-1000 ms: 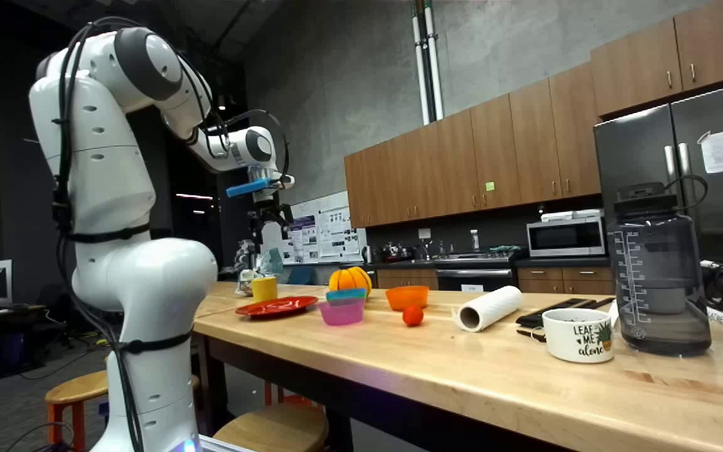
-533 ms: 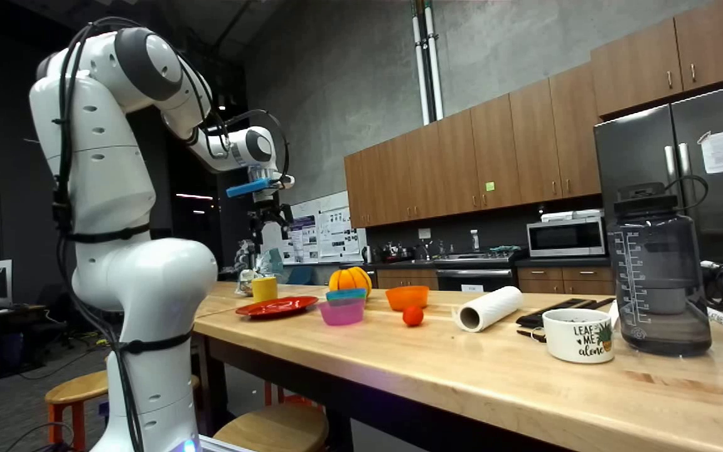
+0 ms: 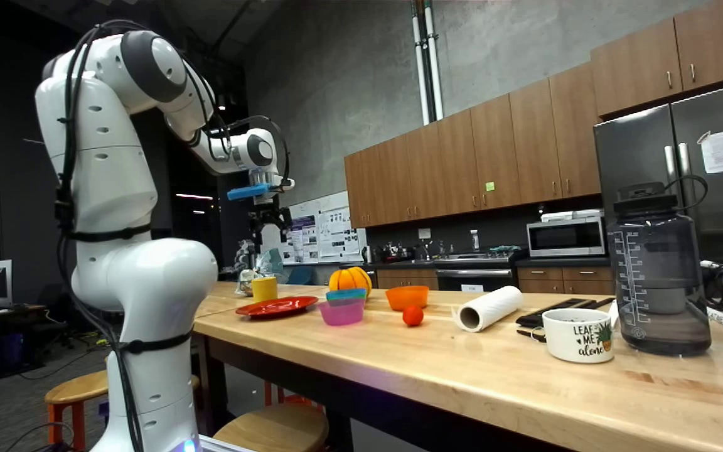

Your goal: Pick up the yellow mug and put it on the table in between the orange bowl and the kitchen paper

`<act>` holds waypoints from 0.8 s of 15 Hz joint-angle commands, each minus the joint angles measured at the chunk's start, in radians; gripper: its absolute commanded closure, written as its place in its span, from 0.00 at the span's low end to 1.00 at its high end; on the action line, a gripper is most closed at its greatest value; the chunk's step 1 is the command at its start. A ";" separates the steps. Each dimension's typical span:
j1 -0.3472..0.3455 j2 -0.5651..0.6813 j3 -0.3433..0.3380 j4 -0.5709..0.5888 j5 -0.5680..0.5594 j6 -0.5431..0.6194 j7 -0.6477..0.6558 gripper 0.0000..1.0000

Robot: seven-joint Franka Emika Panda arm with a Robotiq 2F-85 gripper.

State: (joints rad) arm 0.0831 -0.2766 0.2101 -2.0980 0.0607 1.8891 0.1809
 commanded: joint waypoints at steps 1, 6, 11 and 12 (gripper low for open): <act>0.027 0.048 -0.004 0.018 0.041 0.060 0.055 0.00; 0.047 0.118 0.021 0.045 0.051 0.115 0.182 0.00; 0.071 0.207 0.050 0.106 0.031 0.145 0.368 0.00; 0.078 0.225 0.055 0.120 0.023 0.149 0.402 0.00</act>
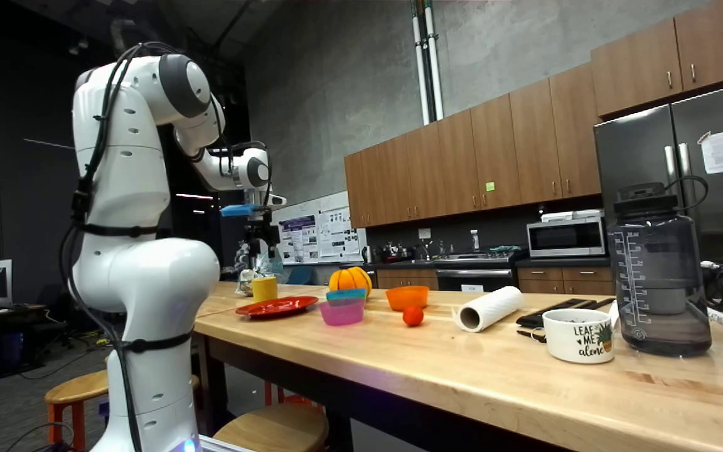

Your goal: Pick up the yellow mug and put it on the table in between the orange bowl and the kitchen paper

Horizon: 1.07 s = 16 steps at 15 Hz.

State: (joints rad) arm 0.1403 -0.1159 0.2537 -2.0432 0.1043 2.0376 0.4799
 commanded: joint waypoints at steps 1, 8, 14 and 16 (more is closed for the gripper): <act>0.027 0.085 0.016 0.082 -0.035 0.003 0.140 0.00; 0.111 0.242 0.015 0.196 -0.251 0.091 0.401 0.00; 0.173 0.367 -0.021 0.306 -0.384 0.035 0.489 0.00; 0.186 0.403 -0.038 0.336 -0.396 0.025 0.489 0.00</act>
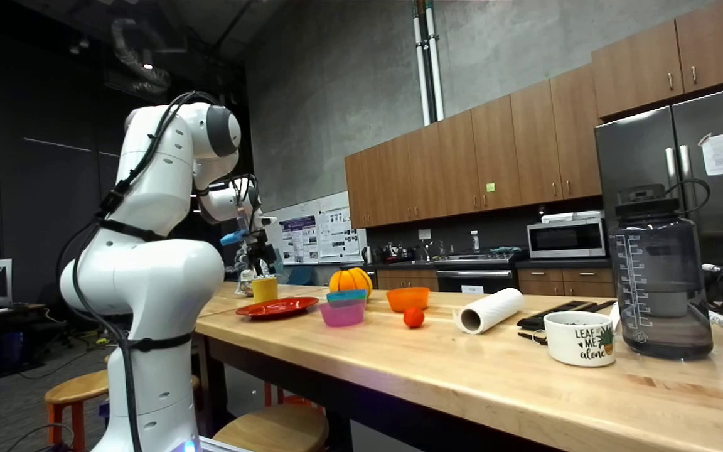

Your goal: Pick up the yellow mug and put it on the table in between the orange bowl and the kitchen paper

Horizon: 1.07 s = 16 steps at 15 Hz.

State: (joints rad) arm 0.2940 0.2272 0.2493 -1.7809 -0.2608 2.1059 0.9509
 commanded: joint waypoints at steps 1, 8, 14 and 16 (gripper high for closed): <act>0.037 0.076 -0.041 0.088 -0.034 -0.049 0.008 0.00; 0.050 0.148 -0.077 0.135 0.001 -0.060 -0.022 0.00; 0.045 0.161 -0.086 0.129 0.031 -0.055 -0.047 0.39; 0.045 0.161 -0.089 0.127 0.039 -0.054 -0.049 0.55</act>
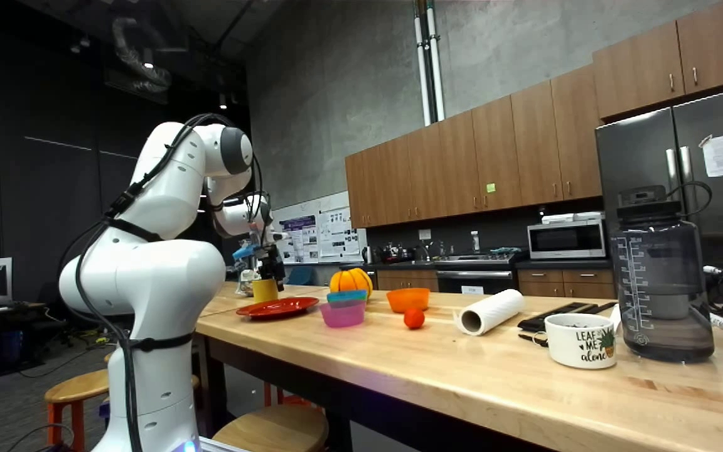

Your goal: Pick up the yellow mug and put it on the table in between the orange bowl and the kitchen paper

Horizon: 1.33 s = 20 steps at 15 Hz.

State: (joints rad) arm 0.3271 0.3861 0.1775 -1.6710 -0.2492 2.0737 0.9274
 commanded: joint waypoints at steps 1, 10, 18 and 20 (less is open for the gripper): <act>0.013 0.001 -0.018 0.017 0.028 -0.022 -0.025 0.62; 0.003 -0.014 -0.015 0.012 0.089 -0.016 -0.067 0.97; -0.050 -0.088 -0.022 -0.054 0.214 0.018 -0.174 0.97; -0.064 -0.111 -0.027 -0.071 0.240 0.024 -0.200 0.97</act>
State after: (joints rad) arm 0.2861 0.3617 0.1597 -1.6771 -0.0616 2.0796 0.7818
